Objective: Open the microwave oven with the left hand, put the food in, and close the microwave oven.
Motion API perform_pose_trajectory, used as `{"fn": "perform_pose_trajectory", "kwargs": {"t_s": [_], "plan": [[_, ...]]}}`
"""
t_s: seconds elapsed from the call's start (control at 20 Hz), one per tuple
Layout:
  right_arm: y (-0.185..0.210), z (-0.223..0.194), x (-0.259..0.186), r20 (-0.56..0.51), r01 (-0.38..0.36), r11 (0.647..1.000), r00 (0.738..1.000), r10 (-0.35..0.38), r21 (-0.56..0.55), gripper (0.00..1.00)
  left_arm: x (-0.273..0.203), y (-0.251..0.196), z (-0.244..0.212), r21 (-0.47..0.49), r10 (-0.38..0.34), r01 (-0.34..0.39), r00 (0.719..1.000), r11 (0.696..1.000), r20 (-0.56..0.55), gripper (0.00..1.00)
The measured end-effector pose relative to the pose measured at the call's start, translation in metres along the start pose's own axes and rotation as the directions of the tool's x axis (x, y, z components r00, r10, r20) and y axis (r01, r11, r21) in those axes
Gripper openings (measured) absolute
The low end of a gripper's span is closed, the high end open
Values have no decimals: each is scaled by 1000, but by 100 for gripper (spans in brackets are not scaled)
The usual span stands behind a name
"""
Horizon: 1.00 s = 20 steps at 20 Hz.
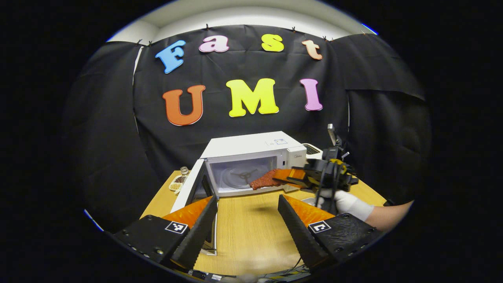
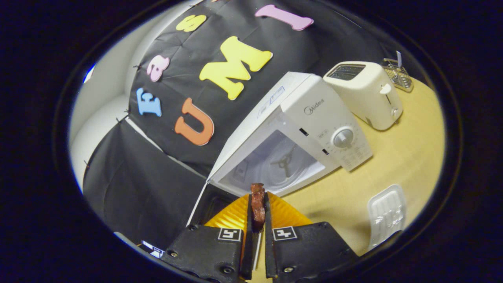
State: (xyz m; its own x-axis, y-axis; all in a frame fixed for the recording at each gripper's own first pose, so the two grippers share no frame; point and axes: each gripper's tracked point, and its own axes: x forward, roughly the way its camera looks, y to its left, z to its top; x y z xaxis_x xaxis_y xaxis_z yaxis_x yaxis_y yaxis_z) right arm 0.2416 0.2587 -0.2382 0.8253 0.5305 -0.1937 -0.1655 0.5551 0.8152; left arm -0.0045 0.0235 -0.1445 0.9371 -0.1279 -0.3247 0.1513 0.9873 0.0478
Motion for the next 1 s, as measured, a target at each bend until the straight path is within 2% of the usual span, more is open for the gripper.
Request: {"fn": "perform_pose_trajectory", "kwargs": {"t_s": [0.15,0.3,0.6,0.85,1.0], "plan": [[5,-19,47,69,40,997,997,-45,72,16,-1,12,-5,22,-35,35,999,999,2,95],[3,-29,86,123,59,989,989,-76,138,16,-1,27,-16,18,-37,38,999,999,-12,95],[-22,-24,161,249,126,955,948,-195,267,16,-3,55,-40,5,-20,20,999,1000,-47,96],[-36,-12,203,317,167,950,915,-249,265,16,0,78,-50,1,0,0,998,1000,-66,96],[-51,-12,214,344,205,943,893,-290,262,16,3,87,-47,15,4,-3,998,1000,-56,95]]}}
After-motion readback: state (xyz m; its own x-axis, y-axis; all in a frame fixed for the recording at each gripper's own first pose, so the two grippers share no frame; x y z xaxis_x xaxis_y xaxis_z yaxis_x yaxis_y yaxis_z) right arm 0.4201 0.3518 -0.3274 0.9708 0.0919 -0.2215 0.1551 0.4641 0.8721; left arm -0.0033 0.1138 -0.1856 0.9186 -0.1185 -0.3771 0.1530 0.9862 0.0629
